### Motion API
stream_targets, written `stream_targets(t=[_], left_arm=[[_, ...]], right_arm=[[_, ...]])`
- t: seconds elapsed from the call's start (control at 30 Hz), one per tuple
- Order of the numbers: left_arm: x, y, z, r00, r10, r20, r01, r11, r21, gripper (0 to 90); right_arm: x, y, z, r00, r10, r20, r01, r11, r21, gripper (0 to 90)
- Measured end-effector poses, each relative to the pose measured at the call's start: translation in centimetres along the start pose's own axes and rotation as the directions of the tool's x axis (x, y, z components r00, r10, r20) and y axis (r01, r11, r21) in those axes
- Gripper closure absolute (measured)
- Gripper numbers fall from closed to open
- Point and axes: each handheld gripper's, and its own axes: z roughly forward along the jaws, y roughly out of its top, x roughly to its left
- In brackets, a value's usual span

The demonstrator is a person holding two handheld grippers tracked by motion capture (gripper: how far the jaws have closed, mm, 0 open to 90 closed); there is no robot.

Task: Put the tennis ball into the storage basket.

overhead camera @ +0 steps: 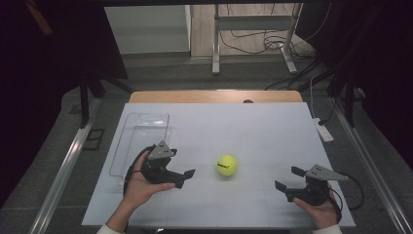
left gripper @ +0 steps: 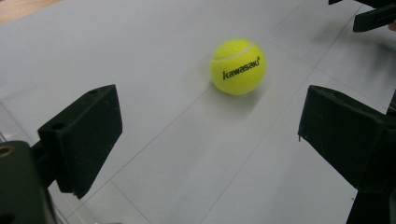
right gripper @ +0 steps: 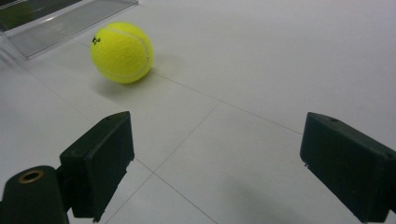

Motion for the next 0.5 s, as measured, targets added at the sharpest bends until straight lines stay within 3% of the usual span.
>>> stream_targets(t=[0.5], left_arm=[[-0.05,0.83,0.72,0.9999,0.007,0.014,-0.007,0.9999,0.015,6.4]], right_arm=[[-0.01,-0.02,0.04,1.0,0.001,0.001,-0.001,1.0,0.003,9.9]])
